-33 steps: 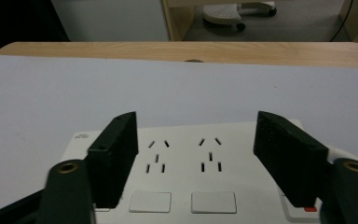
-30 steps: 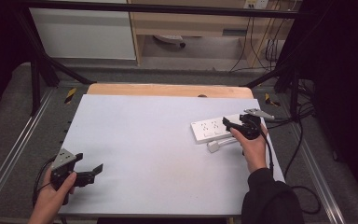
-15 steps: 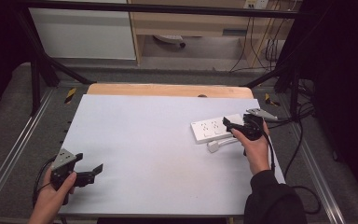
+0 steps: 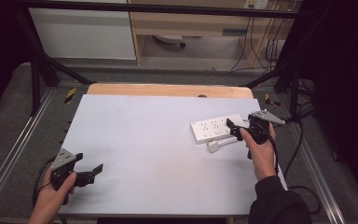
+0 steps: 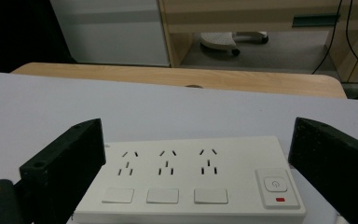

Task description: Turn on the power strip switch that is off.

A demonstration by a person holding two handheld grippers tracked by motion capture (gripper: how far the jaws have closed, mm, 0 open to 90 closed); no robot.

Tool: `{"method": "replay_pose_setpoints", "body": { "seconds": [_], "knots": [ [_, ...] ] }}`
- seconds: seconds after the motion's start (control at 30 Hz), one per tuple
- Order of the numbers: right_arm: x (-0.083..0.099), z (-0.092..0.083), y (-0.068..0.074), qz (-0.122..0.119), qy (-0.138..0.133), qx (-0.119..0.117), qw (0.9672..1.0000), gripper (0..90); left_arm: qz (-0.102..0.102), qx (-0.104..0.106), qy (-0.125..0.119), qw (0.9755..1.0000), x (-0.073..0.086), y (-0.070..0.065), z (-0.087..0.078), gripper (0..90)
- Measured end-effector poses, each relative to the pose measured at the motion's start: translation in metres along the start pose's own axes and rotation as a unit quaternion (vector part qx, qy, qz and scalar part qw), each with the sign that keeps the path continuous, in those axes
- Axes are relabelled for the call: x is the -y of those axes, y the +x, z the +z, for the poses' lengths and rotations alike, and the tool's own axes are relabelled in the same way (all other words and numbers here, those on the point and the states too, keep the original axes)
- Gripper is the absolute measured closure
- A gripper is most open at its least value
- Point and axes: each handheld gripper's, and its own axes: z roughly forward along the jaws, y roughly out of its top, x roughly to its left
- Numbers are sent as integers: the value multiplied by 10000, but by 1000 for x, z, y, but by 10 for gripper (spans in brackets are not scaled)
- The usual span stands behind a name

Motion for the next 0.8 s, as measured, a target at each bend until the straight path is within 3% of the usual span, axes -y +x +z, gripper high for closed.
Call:
{"method": "replay_pose_setpoints", "body": {
  "seconds": [0.37, 0.8],
  "knots": [
    [9, -26, 3, -116, -108, -49, 9999, 46, -6, -21, 13, 10000, 0, 0, 0, 76],
    [32, -59, 5, -394, -378, 25, 9985, 49, -8, -34, 22, 10000, 0, 0, 0, 77]
  ]
}}
